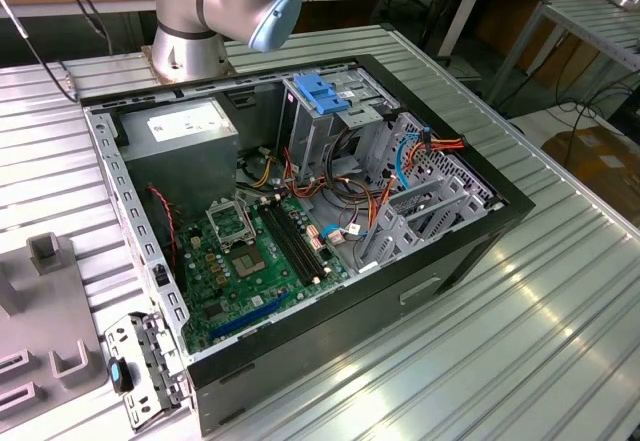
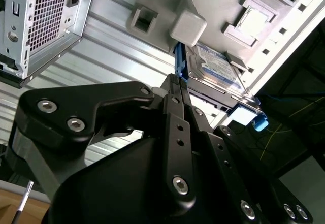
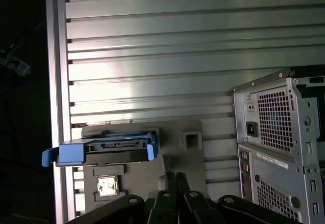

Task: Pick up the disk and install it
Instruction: 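Reach for the disk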

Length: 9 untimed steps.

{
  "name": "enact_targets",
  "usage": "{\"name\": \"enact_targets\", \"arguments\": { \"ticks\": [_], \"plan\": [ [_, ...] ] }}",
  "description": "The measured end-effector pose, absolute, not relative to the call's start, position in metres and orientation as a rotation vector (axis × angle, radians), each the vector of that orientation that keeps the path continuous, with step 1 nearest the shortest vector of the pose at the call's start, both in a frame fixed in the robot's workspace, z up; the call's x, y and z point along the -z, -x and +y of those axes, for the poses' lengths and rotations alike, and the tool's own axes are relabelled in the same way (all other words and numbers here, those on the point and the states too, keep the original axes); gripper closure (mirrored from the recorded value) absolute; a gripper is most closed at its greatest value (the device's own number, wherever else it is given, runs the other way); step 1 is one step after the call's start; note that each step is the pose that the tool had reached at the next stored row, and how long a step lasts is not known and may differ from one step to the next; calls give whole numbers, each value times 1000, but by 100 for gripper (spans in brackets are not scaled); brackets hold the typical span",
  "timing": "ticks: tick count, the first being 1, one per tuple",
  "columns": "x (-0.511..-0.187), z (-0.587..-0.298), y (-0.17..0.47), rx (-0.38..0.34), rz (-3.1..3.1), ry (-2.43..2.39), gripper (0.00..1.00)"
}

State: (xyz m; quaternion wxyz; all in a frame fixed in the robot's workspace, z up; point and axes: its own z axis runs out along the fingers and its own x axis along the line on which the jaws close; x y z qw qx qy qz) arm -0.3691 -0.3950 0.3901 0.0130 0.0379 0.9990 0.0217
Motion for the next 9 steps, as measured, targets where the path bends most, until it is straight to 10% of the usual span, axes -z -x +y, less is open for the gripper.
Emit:
{"name": "enact_targets", "arguments": {
  "ticks": [9],
  "plan": [
    [-390, -395, 370, -68, 3113, -118, 85]
  ]
}}
